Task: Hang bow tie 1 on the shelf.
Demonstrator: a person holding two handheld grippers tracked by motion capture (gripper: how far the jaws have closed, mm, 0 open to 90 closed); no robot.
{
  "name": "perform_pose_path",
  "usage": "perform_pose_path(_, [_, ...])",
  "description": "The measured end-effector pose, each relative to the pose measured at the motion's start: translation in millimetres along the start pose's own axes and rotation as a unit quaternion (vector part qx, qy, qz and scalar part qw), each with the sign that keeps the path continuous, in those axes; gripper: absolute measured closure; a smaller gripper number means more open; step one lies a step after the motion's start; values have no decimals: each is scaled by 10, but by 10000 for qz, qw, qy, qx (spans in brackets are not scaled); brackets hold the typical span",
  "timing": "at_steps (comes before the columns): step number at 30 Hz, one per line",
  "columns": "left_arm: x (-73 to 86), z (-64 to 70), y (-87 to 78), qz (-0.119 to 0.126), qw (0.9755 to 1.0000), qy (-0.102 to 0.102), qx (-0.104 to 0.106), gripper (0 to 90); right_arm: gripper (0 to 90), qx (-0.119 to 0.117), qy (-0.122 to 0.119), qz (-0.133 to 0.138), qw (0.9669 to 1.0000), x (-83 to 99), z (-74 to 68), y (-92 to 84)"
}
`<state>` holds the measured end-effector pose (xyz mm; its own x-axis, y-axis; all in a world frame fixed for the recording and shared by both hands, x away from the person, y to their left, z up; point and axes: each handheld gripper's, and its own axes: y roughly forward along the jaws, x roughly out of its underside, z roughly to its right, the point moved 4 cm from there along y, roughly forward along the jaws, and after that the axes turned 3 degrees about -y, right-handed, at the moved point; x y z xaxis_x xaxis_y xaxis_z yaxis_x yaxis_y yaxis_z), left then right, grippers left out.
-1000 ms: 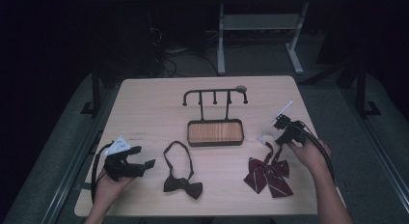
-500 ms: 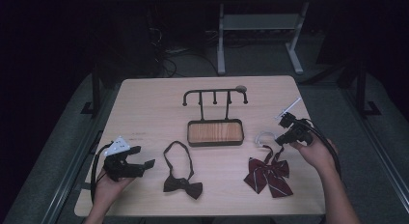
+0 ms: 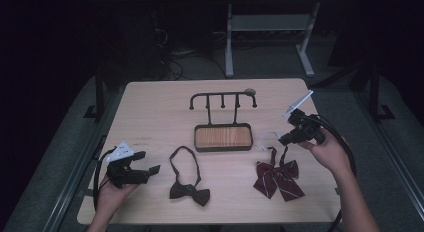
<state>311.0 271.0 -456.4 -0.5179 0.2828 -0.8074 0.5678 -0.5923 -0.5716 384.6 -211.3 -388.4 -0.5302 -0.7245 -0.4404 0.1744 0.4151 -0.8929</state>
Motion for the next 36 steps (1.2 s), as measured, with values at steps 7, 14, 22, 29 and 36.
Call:
perform_pose_path(7, [-2,6,-1,7,10000,28,5,178,867,60,-270,-11,9996,-164,-102,-108])
perform_pose_path(14, [-1,9,3,-1,10000,41,21,178,867,79,-420,22,9991,-282,-167,-197])
perform_pose_path(22, [-3,8,4,15,10000,53,23,178,868,197,-591,13,9981,-441,-222,-340])
perform_pose_path(29, [-2,14,6,-6,10000,70,9,178,868,235,-698,29,9973,-567,-250,-425])
perform_pose_path(36, [-3,22,7,11,10000,59,26,178,869,234,-729,66,9970,-678,-250,-486])
